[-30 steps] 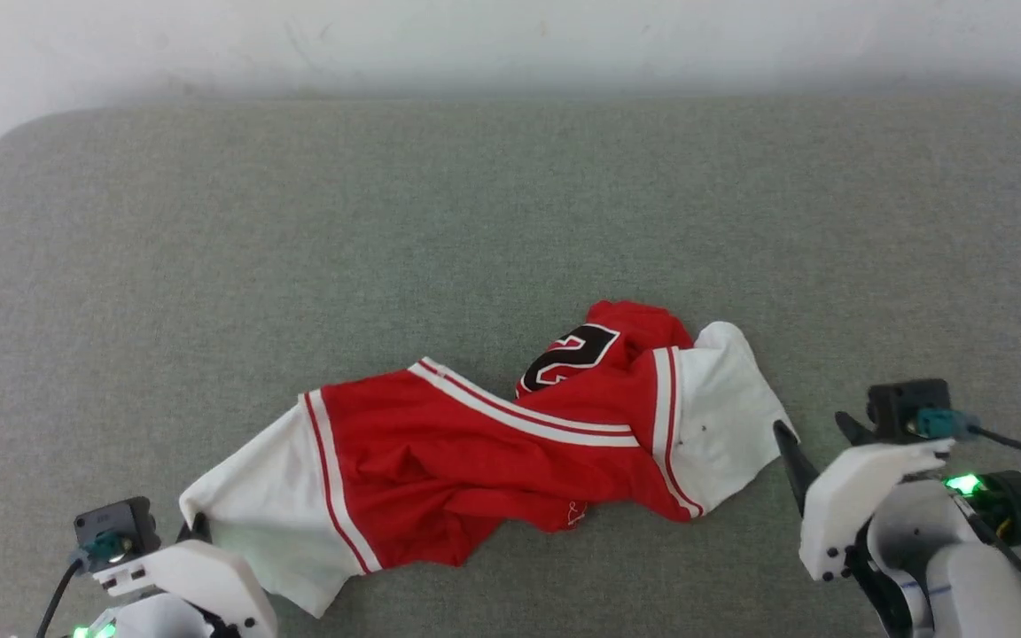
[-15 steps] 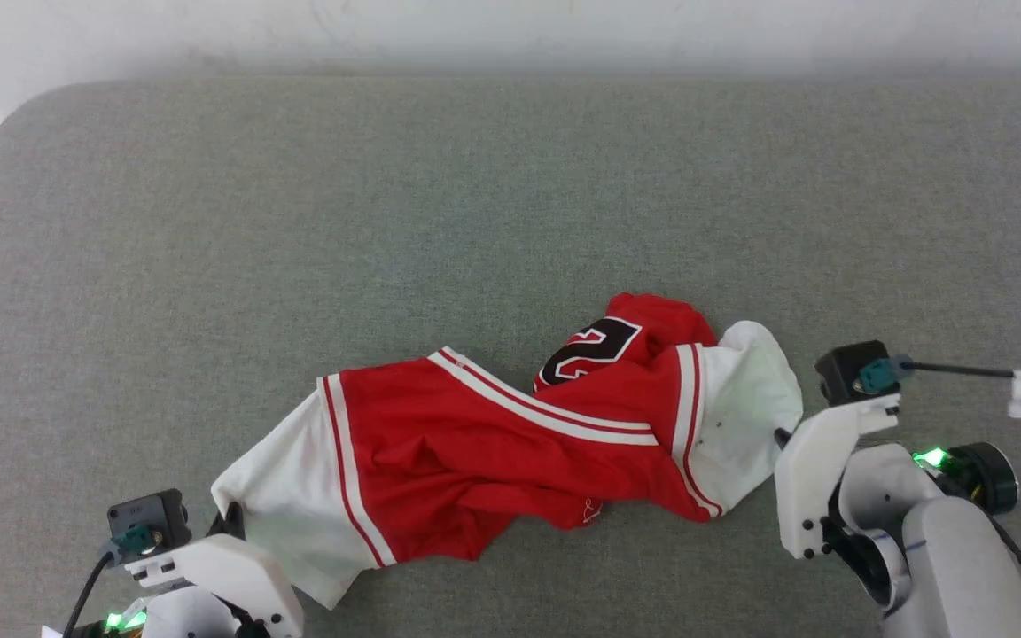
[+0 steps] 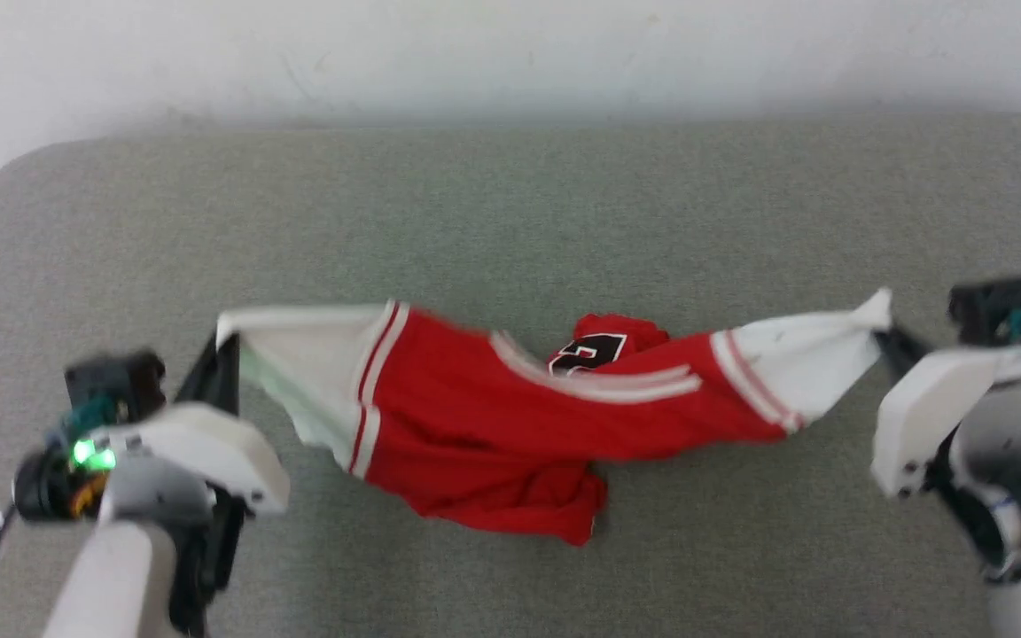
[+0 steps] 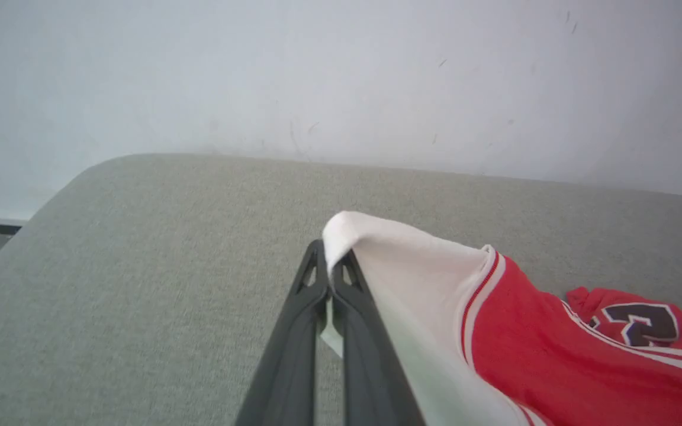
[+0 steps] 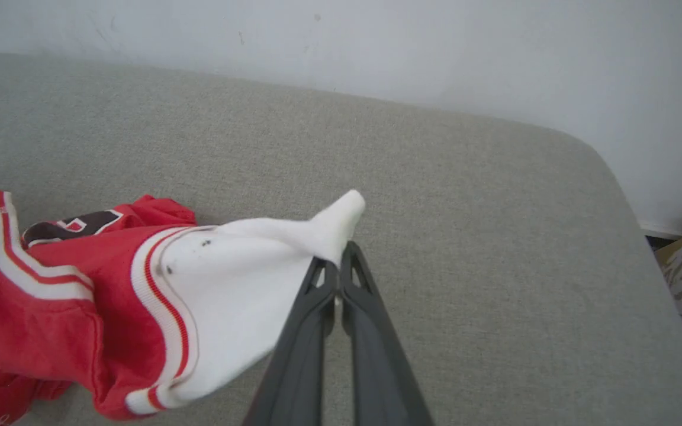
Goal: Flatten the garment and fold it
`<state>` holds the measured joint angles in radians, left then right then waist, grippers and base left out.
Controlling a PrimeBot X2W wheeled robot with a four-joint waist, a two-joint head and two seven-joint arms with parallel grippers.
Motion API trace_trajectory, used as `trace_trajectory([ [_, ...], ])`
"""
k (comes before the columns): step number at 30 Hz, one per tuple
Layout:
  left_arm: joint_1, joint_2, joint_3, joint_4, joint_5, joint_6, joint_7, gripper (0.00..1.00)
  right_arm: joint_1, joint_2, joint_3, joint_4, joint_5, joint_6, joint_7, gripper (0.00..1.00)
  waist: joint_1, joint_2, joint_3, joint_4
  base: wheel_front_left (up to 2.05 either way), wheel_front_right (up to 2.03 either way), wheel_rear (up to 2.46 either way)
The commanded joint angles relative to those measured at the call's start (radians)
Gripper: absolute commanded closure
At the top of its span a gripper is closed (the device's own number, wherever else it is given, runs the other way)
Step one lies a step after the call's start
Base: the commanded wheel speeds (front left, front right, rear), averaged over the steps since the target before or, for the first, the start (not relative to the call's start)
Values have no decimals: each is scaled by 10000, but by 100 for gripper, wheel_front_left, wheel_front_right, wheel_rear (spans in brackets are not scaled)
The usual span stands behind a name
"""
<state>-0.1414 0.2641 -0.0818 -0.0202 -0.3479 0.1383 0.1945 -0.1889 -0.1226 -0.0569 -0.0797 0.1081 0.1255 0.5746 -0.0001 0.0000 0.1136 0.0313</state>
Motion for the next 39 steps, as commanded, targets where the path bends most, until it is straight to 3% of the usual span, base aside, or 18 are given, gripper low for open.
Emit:
trace_trajectory([
  [1, -543, 137, -73, -191, 134, -107, 155, 100, -548, -301, 59, -177, 115, 52, 236, 100, 1, 0, 207, -135, 0, 0, 0],
  [9, -4733, 1282, -206, 30, 852, -639, 1070, 100, -4696, -2378, 967, 155, 365, 52, 1826, 100, 1, 0, 1782, -459, 0, 0, 0],
  [17, -8994, 1432, -367, 1757, 1504, -707, 411, 100, -8997, -3553, 2377, 1796, -88, 52, 1321, 100, 1, 0, 3167, -592, 0, 0, 0],
  [21, -10865, 1589, -320, 2435, 1860, -597, -211, 100, -11094, -3391, 2627, 2505, -374, 52, 513, 100, 1, 0, 3910, -795, 0, 0, 0],
  [29, -13195, 1833, -77, 3397, 2318, -131, -1813, 100, -13847, -2565, 1915, 3979, -1416, 52, -1579, 100, 1, 0, 4507, -962, 0, 0, 0],
  [35, -13504, 1747, -156, 4057, 2196, -262, -2321, 100, -14235, -2342, 1691, 4847, -1625, 52, -2466, 100, 1, 0, 4580, -895, 0, 0, 0],
  [39, -12743, 1714, -420, 4620, 2073, -590, -2264, 100, -13568, -2313, 1779, 5509, -1312, 52, -2768, 100, 1, 0, 4614, -864, 0, 0, 0],
])
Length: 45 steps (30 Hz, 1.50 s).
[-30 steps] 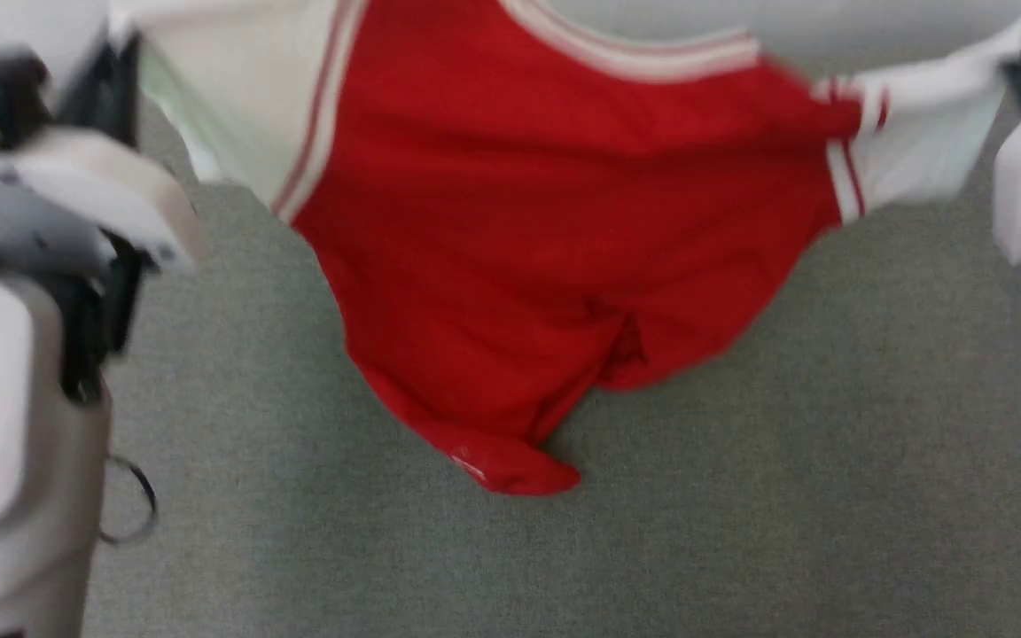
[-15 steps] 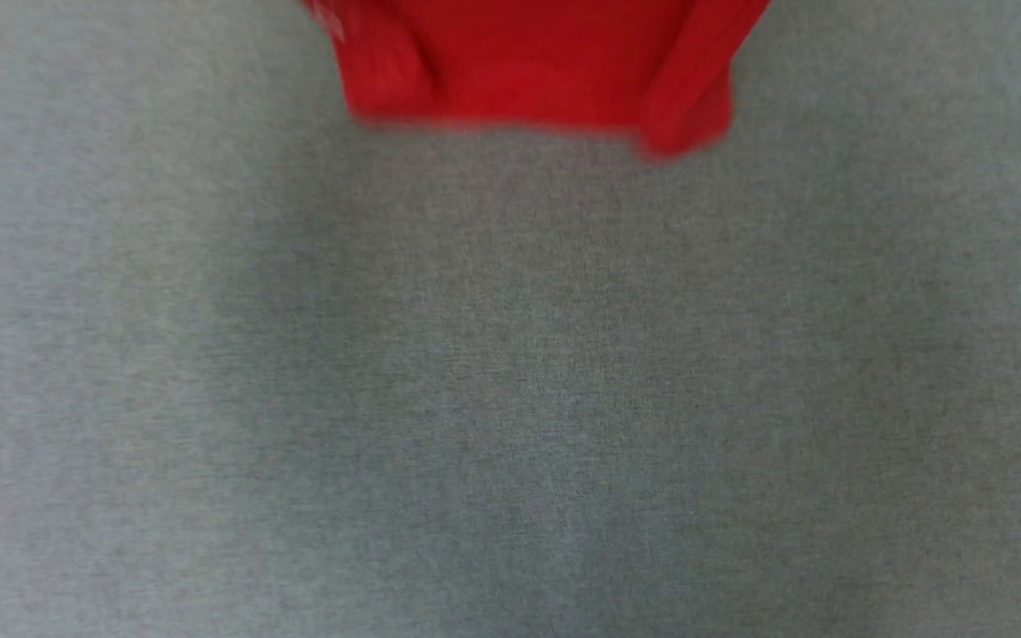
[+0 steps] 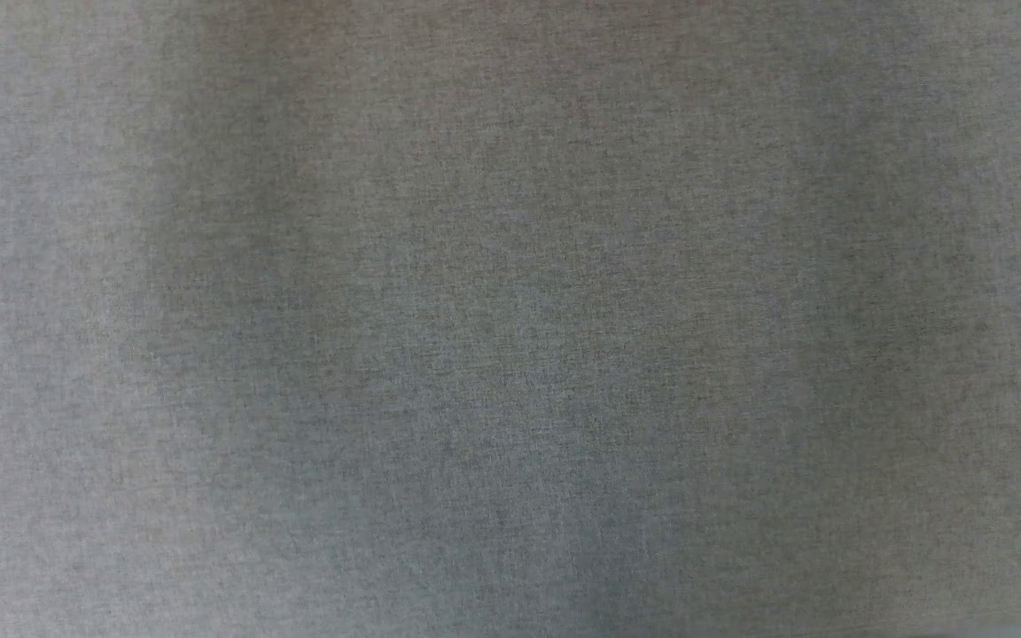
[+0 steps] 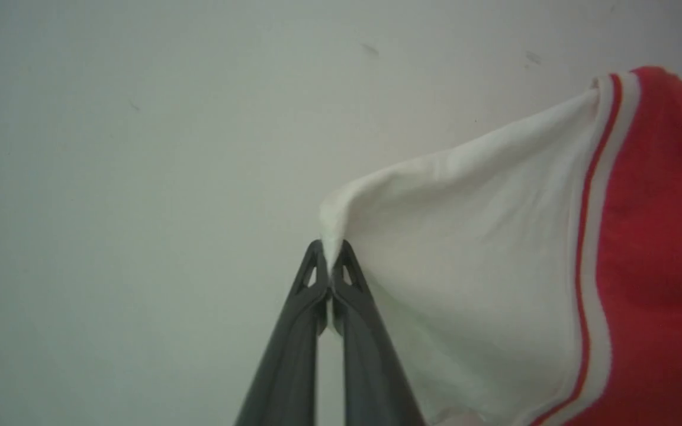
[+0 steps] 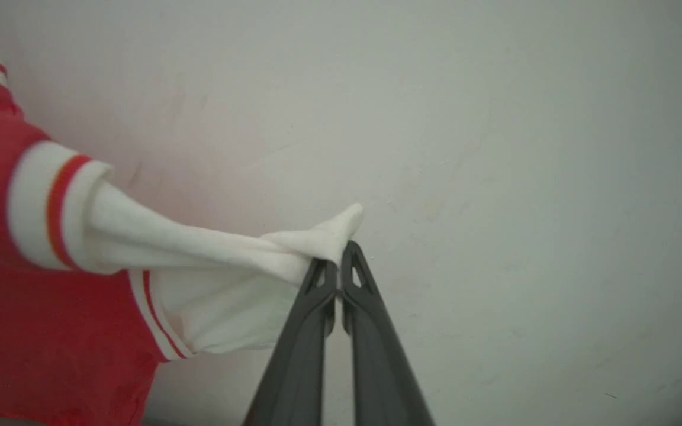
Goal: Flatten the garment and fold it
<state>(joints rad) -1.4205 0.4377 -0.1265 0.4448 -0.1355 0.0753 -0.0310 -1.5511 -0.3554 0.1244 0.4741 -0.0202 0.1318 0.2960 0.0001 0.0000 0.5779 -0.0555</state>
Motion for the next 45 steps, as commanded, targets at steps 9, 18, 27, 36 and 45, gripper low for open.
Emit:
trace_trajectory([
  [9, 4248, -80, -226, 340, -797, -545, 262, 100, 4021, 45, 756, 96, 1831, -11, 38, 100, -1, 0, -1380, -26, 0, 0, 0],
  [18, 9849, -871, 65, -1607, -2555, -521, 1462, 100, 9568, -53, 60, -2515, 3680, -11, 2065, 100, -1, 0, -3234, 68, 0, 0, 0],
  [27, 14467, -1342, 394, -4303, -3553, 516, 2868, 100, 14126, 1316, -2020, -5373, 3400, -11, 4019, 100, -1, 0, -4449, 92, 0, 0, 0],
  [36, 16746, -1438, 460, -5718, -3905, 1205, 3866, 100, 16929, 2774, -3657, -6643, 2535, -11, 5002, 100, -1, 0, -4900, 396, 0, 0, 0],
  [45, 17146, -1611, 66, -5347, -4005, 1066, 3925, 100, 17419, 3045, -3876, -5077, 2809, -11, 4073, 100, -1, 0, -4655, 496, 0, 0, 0],
])
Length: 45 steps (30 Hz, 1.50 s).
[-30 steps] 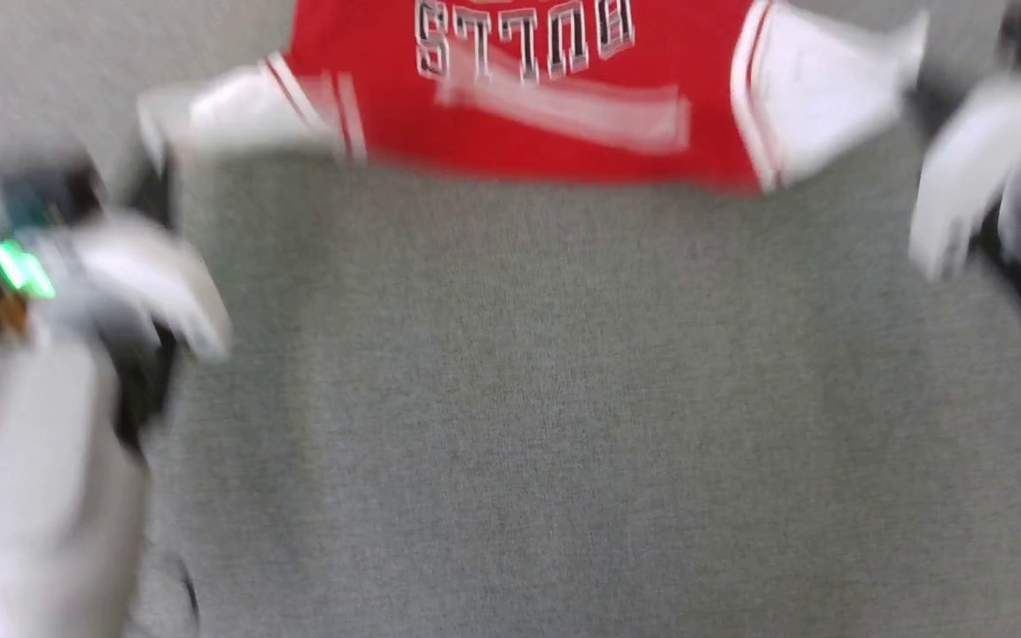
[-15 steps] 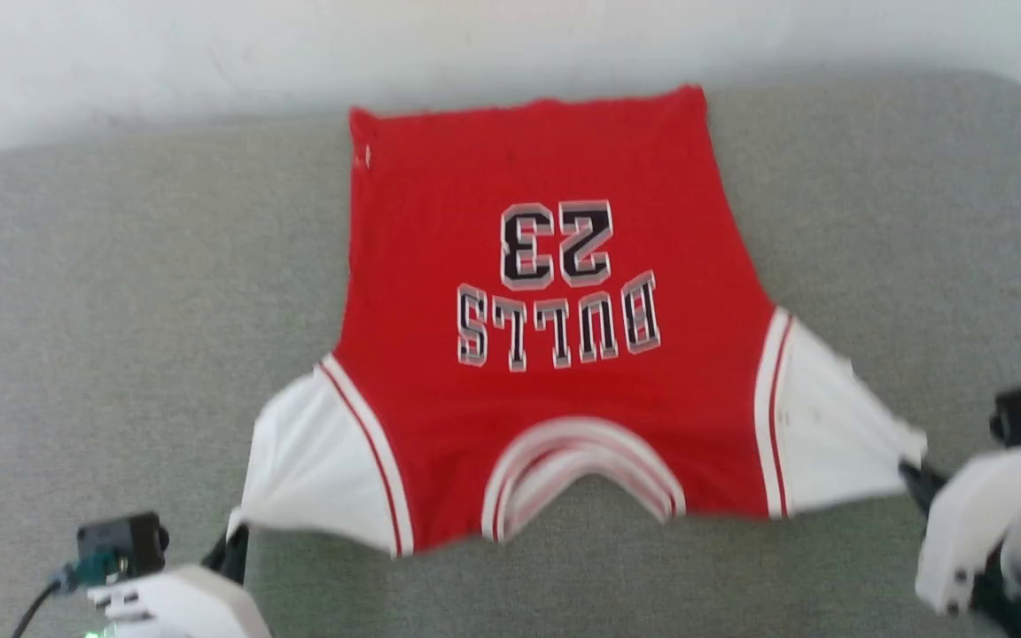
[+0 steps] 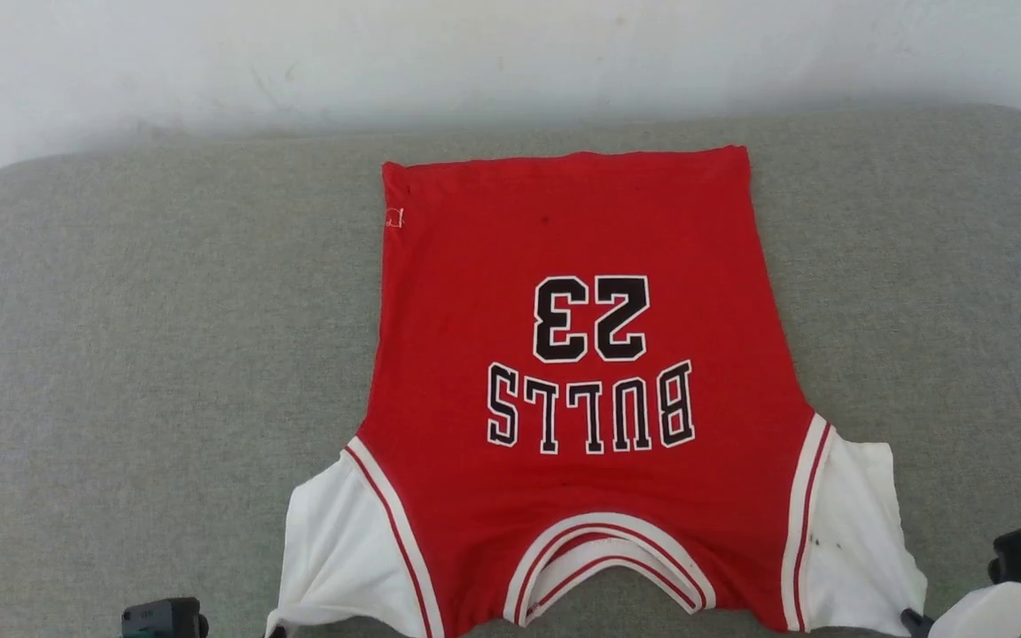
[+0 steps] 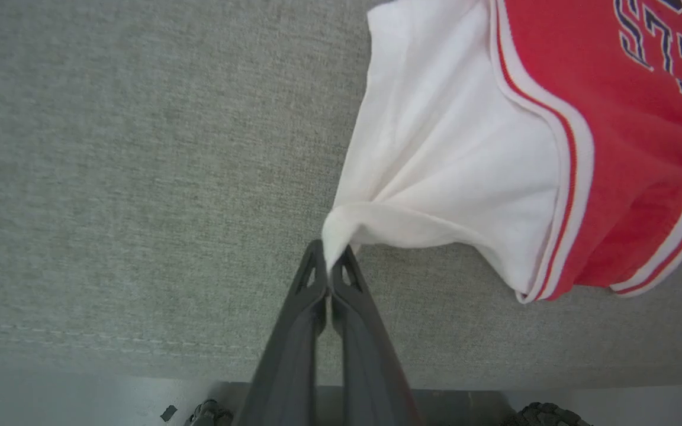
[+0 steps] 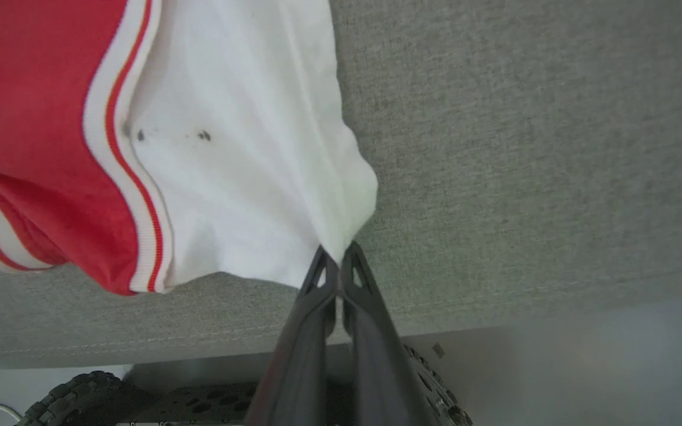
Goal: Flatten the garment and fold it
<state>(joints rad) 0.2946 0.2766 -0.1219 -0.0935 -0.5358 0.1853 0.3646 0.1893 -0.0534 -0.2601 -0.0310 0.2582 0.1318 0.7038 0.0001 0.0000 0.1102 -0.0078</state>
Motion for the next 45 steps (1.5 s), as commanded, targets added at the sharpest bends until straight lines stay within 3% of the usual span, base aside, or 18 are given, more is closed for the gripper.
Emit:
trace_trajectory([
  [1, -44, -5, 1, 95, 0, -58, -61, 100, -33, 26, -6, 214, 67, -11, -152, 100, -1, 0, 47, 37, 0, 0, 0],
  [5, -188, -55, -58, 209, -30, -129, -169, 100, -302, 29, 66, 1004, 133, -11, -661, 100, -1, 0, 108, 104, 0, 0, 0],
  [6, -223, -53, -63, 229, -32, -161, -222, 100, -364, 29, 72, 1106, 107, -11, -803, 95, -1, 0, 113, 130, 0, 0, 0],
  [7, -254, -57, -60, 233, -35, -181, -281, 100, -410, 29, 70, 1161, 84, -11, -925, 61, -1, 0, 112, 156, 0, 0, 0],
  [8, -278, -65, -57, 225, -36, -195, -339, 100, -439, 30, 60, 1190, 76, -11, -1018, 0, -1, 0, 112, 182, 0, 0, 0],
  [13, -368, -67, -157, 65, 27, -248, -466, 100, -555, 30, -161, 745, -99, -11, -1573, 0, -1, 0, 96, 333, 0, 0, 0],
  [18, -540, -96, -315, -164, 90, -280, -473, 100, -1298, 31, -404, -65, -93, -11, -3339, 0, -1, 0, 218, 538, 0, 0, 0],
  [23, -788, -93, -377, -395, 149, -293, -531, 100, -3119, -17, -279, 144, -179, -11, -4745, 0, -1, 0, 709, 708, 0, 0, 0],
  [26, -964, -76, -385, -639, 240, -263, -615, 100, -4717, -173, -291, 886, -345, -11, -5006, 0, -1, 0, 1298, 798, 0, 0, 0],
  [31, -1386, -151, -508, -1118, 366, -273, -757, 100, -7635, -581, -542, 2541, -666, -11, -4606, 0, -1, 0, 2543, 1180, 0, 0, 0],
  [37, -1890, -365, -753, -1636, 543, -268, -990, 100, -10426, -1339, -628, 4178, -1226, -11, -3373, 0, -1, 0, 4058, 1723, 0, 0, 0],
  [45, -2409, -699, -1095, -1915, 577, -456, -1437, 100, -12524, -1951, -869, 5553, -2008, -11, -1163, 0, -1, 0, 5189, 2374, 0, 0, 0],
])
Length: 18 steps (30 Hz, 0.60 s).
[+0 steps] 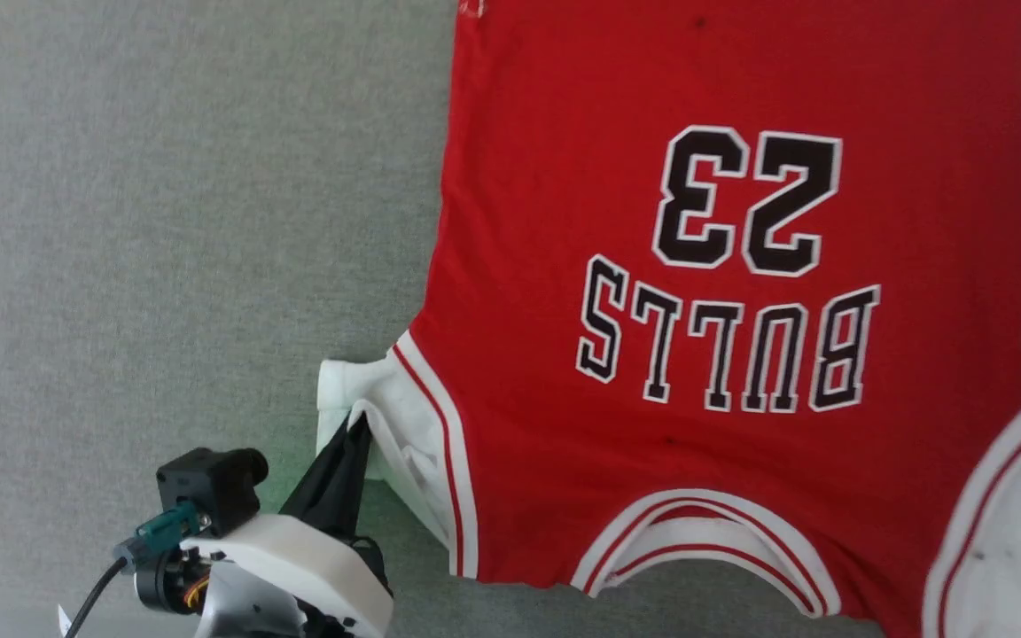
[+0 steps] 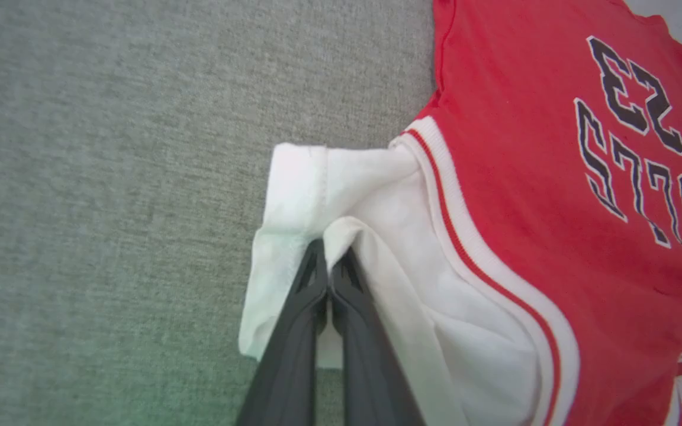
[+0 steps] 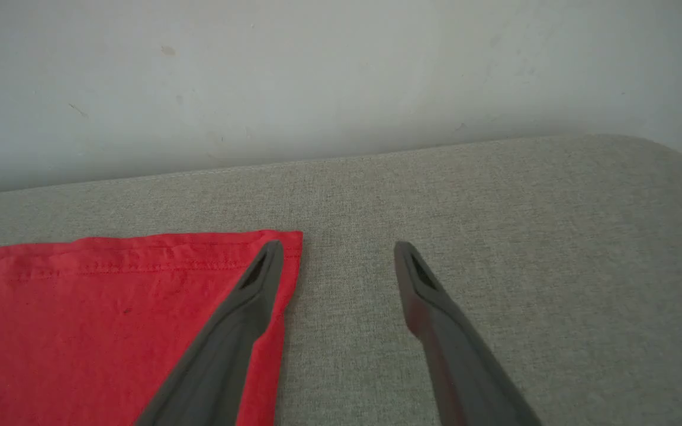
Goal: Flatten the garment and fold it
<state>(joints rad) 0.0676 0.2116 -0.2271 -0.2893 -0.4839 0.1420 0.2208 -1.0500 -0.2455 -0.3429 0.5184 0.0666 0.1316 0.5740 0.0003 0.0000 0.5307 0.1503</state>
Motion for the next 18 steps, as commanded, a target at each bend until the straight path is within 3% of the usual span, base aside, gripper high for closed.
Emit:
trace_trajectory([
  [1, -139, -49, -42, 43, 57, -22, 1, 100, -132, -30, -41, 59, -92, -9, 135, 0, -3, 0, 985, 793, 0, 0, 0],
  [11, -223, -135, -188, -111, 121, -2, -176, 100, -953, -347, -72, 190, -779, -9, 2961, 3, -3, 0, 1419, 1185, 0, 0, 0],
  [13, -230, -150, -215, -91, 121, 1, -197, 100, -1006, -406, -78, 76, -883, -9, 3426, 52, -3, 0, 1463, 1211, 0, 0, 0],
  [17, -293, -200, -259, -5, 99, 6, -238, 100, -912, -573, 84, -323, -951, -9, 3668, 100, -3, 0, 1487, 1225, 0, 0, 0],
  [18, -306, -207, -256, 19, 98, 17, -250, 100, -793, -648, 197, -435, -956, -9, 3495, 100, -3, 0, 1457, 1201, 0, 0, 0],
])
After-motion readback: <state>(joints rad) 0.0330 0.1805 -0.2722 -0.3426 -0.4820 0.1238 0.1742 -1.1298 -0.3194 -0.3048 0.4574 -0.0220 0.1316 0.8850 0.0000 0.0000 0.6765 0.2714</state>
